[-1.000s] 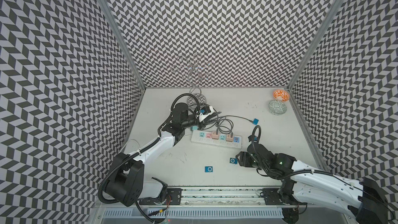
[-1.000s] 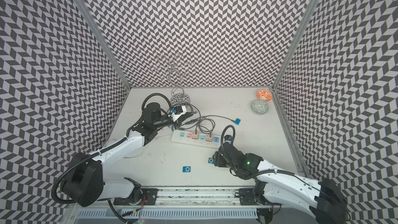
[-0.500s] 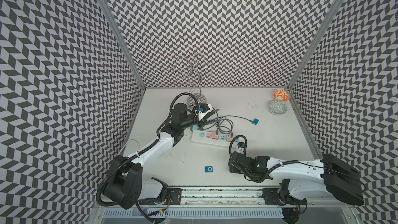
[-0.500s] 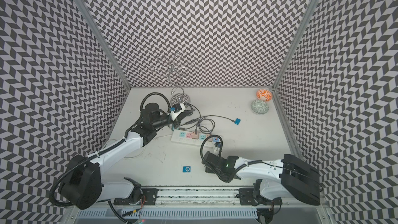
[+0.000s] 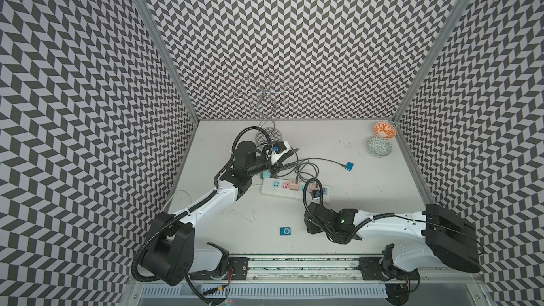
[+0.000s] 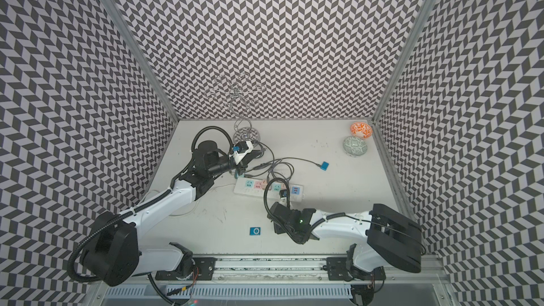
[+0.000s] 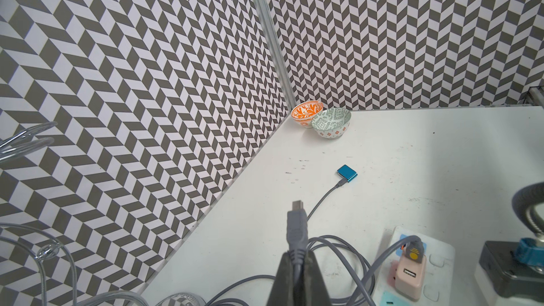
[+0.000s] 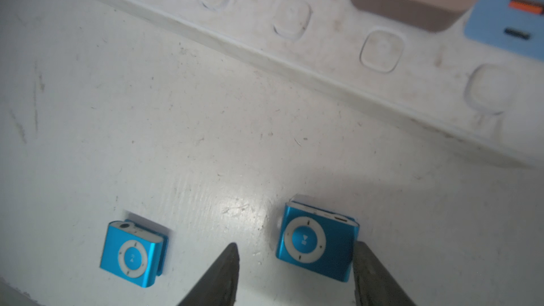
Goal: Charge mp3
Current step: Adjust the mp3 player at the center of the board.
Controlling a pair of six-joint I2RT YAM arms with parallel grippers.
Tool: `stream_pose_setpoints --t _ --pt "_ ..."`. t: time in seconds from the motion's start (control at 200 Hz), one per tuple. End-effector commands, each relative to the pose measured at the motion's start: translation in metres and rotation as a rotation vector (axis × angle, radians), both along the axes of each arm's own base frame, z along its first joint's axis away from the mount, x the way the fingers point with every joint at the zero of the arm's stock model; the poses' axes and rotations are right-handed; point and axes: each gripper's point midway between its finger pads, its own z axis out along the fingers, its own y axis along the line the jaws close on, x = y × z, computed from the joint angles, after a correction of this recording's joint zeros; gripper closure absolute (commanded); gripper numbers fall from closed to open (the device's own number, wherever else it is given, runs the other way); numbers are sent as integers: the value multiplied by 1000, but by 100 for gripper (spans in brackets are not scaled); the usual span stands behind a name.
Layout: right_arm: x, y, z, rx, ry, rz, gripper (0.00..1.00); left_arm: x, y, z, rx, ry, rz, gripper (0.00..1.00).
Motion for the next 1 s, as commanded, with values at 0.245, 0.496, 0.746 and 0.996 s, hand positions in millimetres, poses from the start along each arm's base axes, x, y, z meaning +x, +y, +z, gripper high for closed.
stream_pose_setpoints --t 0.245,0.496,0.746,0.996 --pt "-10 47 -4 35 6 358 47 1 2 4 14 -28 9 100" --pt "1 56 8 -23 -112 479 42 4 1 2 17 -25 15 100" --pt "4 39 22 14 -88 302 30 7 1 8 10 -32 19 100" --pt "-10 34 6 56 -27 180 22 6 0 4 15 -24 11 100"
